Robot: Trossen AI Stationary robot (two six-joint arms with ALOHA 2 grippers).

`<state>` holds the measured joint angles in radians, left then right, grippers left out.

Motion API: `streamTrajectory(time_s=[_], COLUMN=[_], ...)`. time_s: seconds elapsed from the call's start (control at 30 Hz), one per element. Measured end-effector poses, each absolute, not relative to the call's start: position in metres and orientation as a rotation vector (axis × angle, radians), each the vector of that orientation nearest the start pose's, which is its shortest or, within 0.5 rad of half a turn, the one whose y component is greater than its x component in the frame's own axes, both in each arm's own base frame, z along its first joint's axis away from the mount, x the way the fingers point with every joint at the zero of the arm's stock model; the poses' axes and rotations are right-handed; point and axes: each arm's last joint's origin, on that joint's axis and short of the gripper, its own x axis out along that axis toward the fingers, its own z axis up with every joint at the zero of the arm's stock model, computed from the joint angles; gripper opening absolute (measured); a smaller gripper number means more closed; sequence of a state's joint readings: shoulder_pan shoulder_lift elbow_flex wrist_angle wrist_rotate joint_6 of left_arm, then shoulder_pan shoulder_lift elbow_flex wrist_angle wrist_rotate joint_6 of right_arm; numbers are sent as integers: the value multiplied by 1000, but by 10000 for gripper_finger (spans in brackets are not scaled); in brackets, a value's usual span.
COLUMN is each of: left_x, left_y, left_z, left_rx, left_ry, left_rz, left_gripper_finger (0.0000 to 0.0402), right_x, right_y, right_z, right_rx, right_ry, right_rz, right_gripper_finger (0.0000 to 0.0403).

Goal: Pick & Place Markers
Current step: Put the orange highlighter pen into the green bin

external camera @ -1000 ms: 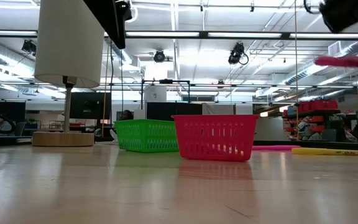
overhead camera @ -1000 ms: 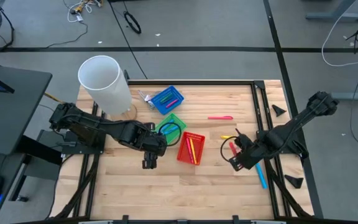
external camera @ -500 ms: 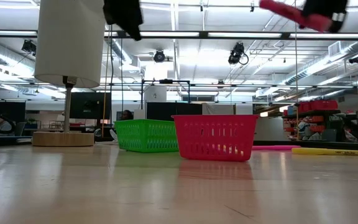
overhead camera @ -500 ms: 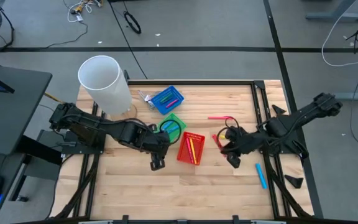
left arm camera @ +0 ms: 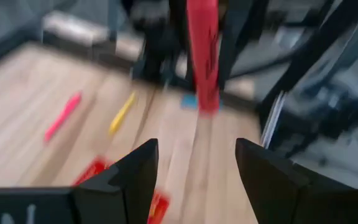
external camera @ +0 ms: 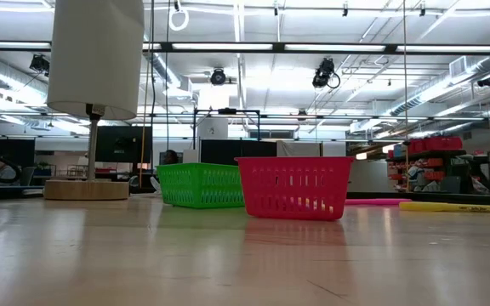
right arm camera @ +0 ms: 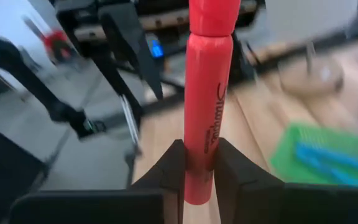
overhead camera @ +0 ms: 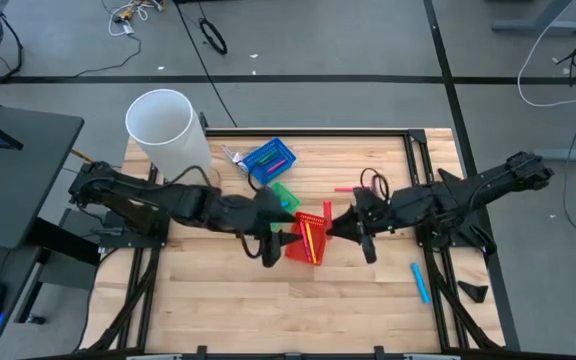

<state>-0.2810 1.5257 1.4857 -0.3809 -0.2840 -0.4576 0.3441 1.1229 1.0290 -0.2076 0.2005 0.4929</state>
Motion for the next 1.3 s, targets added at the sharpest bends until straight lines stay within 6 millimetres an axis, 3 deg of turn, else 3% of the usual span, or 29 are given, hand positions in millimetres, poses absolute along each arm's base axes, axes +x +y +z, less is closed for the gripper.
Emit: streamTrajectory(time_s=[0.2, 0.4, 0.77, 0.97, 1.3], left_x=[337, 338, 359, 362, 365], left_y=[-85, -81, -80, -70, -62], left_z=[403, 413, 396, 402, 402], left_rx=[-333, -347, -366, -373, -405], left_ry=[153, 46, 51, -11, 2], left_rz=[53, 112, 135, 122, 37], left_gripper_finger=[222, 222, 222, 221, 138], right_x=[239, 242, 246, 246, 246], right_y=[74, 72, 73, 73, 73], right_z=[365, 371, 368, 368, 368], right_rx=[373, 373, 361, 363, 363], right_ry=[152, 90, 98, 95, 94], right_rz=[93, 95, 94, 95, 95], right_gripper_finger=[47, 47, 47, 47, 47])
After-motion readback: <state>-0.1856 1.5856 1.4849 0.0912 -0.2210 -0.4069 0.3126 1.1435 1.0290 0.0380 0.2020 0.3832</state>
